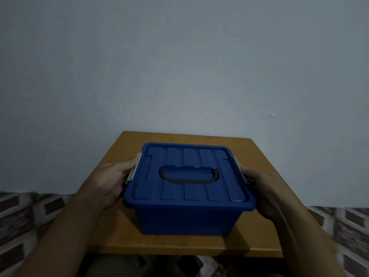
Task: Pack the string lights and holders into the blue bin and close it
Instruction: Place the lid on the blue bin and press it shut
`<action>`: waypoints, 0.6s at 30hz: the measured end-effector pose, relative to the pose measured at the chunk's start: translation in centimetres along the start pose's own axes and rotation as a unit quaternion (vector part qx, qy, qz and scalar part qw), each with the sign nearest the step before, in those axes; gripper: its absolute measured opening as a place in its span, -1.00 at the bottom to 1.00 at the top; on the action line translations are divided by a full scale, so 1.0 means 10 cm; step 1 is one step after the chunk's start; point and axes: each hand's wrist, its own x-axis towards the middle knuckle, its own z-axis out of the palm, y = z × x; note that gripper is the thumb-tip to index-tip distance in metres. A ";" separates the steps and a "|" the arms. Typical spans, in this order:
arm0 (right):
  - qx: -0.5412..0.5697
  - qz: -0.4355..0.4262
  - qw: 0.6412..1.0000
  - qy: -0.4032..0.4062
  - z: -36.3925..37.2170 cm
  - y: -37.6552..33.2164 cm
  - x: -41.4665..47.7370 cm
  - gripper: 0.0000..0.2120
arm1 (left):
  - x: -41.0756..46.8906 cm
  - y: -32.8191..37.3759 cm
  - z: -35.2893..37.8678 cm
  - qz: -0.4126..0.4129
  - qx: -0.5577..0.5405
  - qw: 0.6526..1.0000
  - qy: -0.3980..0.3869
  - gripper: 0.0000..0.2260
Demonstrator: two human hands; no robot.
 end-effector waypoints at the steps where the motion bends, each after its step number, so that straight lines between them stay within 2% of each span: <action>1: -0.001 0.006 1.000 -0.003 0.00 -0.02 -0.01 -0.75 | -0.01 0.01 0.02 -0.004 -0.001 1.000 -0.004 -0.80; 10: -0.054 0.004 0.999 -0.009 0.06 -0.11 -0.03 -0.71 | -0.05 0.04 0.12 0.023 0.051 0.998 0.037 -0.83; 13: -0.149 -0.011 0.989 0.016 0.14 -0.12 -0.07 -0.72 | -0.06 0.01 0.17 0.049 0.139 0.987 0.064 -0.86; 16: -0.216 -0.030 0.975 0.032 0.18 -0.10 -0.10 -0.69 | -0.09 0.01 0.20 0.068 0.176 0.979 0.075 -0.85; 18: -0.258 -0.059 0.963 0.048 0.20 -0.08 -0.12 -0.70 | -0.08 -0.02 0.18 0.096 0.245 0.961 0.077 -0.82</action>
